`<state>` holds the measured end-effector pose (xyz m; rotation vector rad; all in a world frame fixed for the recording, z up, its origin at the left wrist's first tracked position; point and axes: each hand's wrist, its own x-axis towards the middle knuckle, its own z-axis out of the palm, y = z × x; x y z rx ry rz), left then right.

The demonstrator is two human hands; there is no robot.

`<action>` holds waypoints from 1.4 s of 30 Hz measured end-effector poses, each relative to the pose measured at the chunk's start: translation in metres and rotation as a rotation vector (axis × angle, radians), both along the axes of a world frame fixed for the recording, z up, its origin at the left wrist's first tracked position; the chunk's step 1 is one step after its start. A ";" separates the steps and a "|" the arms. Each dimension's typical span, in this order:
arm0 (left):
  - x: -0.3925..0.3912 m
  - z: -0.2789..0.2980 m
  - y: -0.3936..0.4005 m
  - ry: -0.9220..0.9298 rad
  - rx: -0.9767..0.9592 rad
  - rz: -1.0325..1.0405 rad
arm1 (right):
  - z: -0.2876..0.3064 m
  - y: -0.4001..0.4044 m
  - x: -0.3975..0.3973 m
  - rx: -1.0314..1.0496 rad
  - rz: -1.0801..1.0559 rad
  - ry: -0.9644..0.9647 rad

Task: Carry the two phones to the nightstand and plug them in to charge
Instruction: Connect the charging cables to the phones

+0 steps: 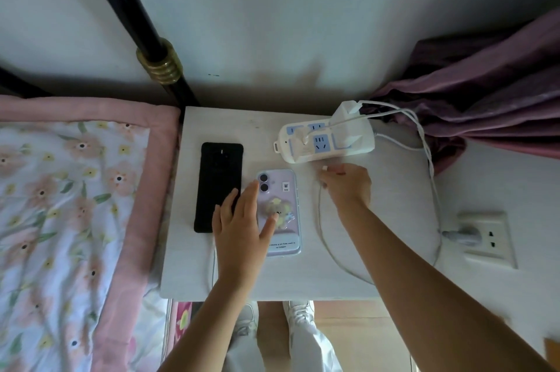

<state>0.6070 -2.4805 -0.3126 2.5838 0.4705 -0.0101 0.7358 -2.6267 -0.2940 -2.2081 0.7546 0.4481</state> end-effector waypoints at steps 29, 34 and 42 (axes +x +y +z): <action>0.038 0.036 0.007 0.164 -1.137 0.581 | 0.037 0.006 -0.063 0.748 -0.026 0.093; 0.063 0.048 0.029 0.016 -1.308 0.774 | 0.059 0.008 -0.077 0.830 -0.021 0.085; 0.082 0.051 0.041 0.002 -1.297 0.891 | 0.071 0.027 -0.089 0.749 0.128 0.106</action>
